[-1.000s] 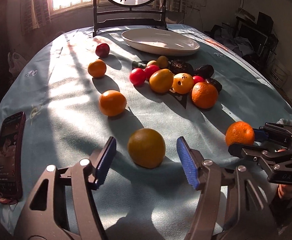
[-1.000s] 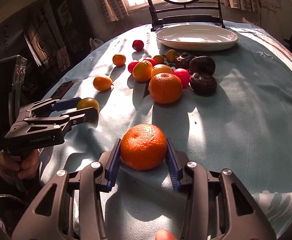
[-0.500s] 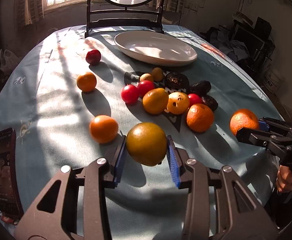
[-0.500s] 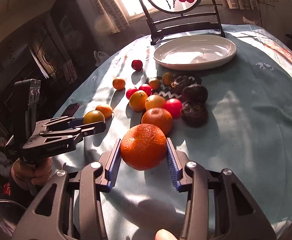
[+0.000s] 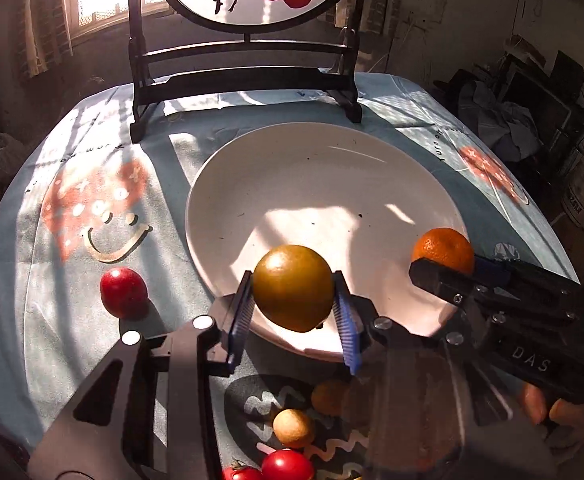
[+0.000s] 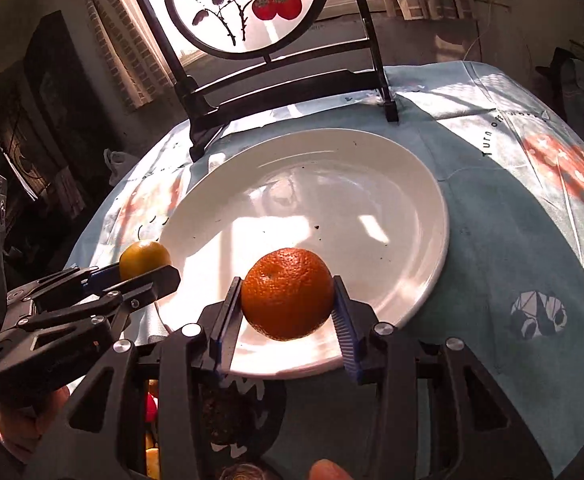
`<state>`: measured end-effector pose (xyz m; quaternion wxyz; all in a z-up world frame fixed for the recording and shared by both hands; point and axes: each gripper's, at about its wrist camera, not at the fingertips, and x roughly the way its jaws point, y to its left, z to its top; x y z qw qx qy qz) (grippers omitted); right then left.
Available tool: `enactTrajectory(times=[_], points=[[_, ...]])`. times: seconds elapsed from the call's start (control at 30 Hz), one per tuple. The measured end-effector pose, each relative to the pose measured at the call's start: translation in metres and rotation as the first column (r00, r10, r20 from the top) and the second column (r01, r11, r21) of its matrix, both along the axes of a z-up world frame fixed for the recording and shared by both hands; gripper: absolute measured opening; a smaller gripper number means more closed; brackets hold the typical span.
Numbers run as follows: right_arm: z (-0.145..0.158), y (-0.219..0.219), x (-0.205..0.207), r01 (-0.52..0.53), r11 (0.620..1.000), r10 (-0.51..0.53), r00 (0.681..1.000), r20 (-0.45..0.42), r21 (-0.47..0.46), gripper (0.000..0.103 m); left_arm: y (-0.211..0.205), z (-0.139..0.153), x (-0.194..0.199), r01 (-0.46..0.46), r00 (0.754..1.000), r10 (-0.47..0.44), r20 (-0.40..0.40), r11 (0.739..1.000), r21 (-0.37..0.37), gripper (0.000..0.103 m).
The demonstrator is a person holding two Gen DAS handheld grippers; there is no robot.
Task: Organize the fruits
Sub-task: 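Release the tangerine onto the white plate with the right tool while the left releases its orange, then grasp another large tangerine with the right tool while the left grasps an orange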
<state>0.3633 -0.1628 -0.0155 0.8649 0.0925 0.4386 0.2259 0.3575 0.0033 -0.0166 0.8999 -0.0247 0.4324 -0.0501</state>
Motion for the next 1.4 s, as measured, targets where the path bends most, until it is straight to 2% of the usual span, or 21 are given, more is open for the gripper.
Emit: enactTrajectory(times=[0.13, 0.17, 0.2, 0.27, 0.33, 0.4, 0.43, 0.5, 0.6, 0.7, 0.83, 0.93, 1.03, 1.1, 1.3, 1.4], points=[[-0.009, 0.003, 0.010, -0.021, 1.000, 0.020, 0.999, -0.039, -0.017, 0.047, -0.001, -0.015, 0.009, -0.003, 0.999, 0.004, -0.045, 1.000, 0.030, 0.040], [-0.007, 0.001, 0.008, -0.021, 1.000, 0.020, 0.999, -0.039, -0.017, 0.051, -0.002, -0.015, 0.007, -0.004, 0.999, 0.006, -0.039, 0.999, 0.035, 0.052], [-0.004, 0.000, 0.004, -0.021, 1.000, 0.021, 0.999, -0.030, -0.014, 0.053, -0.001, -0.011, 0.003, -0.002, 1.000, 0.003, -0.016, 0.999, 0.035, 0.068], [0.008, -0.004, -0.007, -0.025, 1.000, 0.025, 1.000, 0.004, -0.010, 0.056, 0.001, 0.001, -0.011, -0.020, 0.999, 0.018, 0.042, 0.998, 0.052, 0.083], [0.021, -0.009, -0.025, -0.031, 1.000, 0.031, 0.999, 0.044, -0.001, 0.059, 0.005, 0.014, -0.033, -0.025, 0.996, 0.020, 0.084, 0.998, 0.062, 0.088], [0.029, -0.015, -0.046, -0.036, 0.999, 0.035, 0.996, 0.077, 0.010, 0.066, 0.015, 0.023, -0.059, -0.036, 0.991, 0.029, 0.130, 0.998, 0.048, 0.099], [0.030, -0.018, -0.058, -0.042, 0.999, 0.040, 0.995, 0.089, 0.019, 0.067, 0.021, 0.026, -0.074, -0.043, 0.988, 0.036, 0.153, 0.998, 0.039, 0.100], [0.027, -0.024, -0.078, -0.057, 0.998, 0.054, 0.995, 0.084, 0.036, 0.067, 0.032, 0.026, -0.101, -0.057, 0.982, 0.052, 0.181, 0.998, 0.026, 0.100], [0.015, -0.030, -0.098, -0.086, 0.992, 0.087, 0.996, -0.010, 0.091, 0.067, 0.050, 0.018, -0.131, -0.112, 0.977, 0.109, 0.183, 0.994, 0.007, 0.100], [0.009, -0.031, -0.113, -0.108, 0.986, 0.118, 0.991, -0.069, 0.130, 0.067, 0.067, 0.008, -0.157, -0.096, 0.980, 0.101, 0.173, 0.995, -0.037, 0.100], [0.012, -0.025, -0.143, -0.215, 0.962, 0.227, 0.972, -0.054, 0.170, 0.067, 0.089, -0.003, -0.178, -0.118, 0.982, 0.130, 0.140, 0.989, -0.090, 0.100], [0.014, -0.011, -0.161, -0.333, 0.924, 0.347, 0.936, -0.048, 0.190, 0.067, 0.102, -0.004, -0.184, -0.142, 0.977, 0.158, 0.142, 0.984, -0.111, 0.100], [0.012, 0.004, -0.174, -0.408, 0.900, 0.420, 0.906, -0.054, 0.154, 0.067, 0.104, -0.006, -0.182, -0.152, 0.979, 0.166, 0.122, 0.982, -0.113, 0.100], [0.010, 0.012, -0.180, -0.430, 0.895, 0.439, 0.897, -0.061, 0.120, 0.067, 0.103, -0.008, -0.182, -0.158, 0.978, 0.169, 0.122, 0.983, -0.093, 0.100], [-0.001, 0.031, -0.182, -0.404, 0.914, 0.400, 0.914, -0.071, -0.048, 0.067, 0.090, -0.009, -0.186, -0.160, 0.977, 0.155, 0.144, 0.987, 0.019, 0.100], [-0.007, 0.039, -0.180, -0.389, 0.917, 0.383, 0.921, -0.077, -0.094, 0.066, 0.089, -0.009, -0.188, -0.153, 0.978, 0.148, 0.149, 0.988, 0.026, 0.100]])
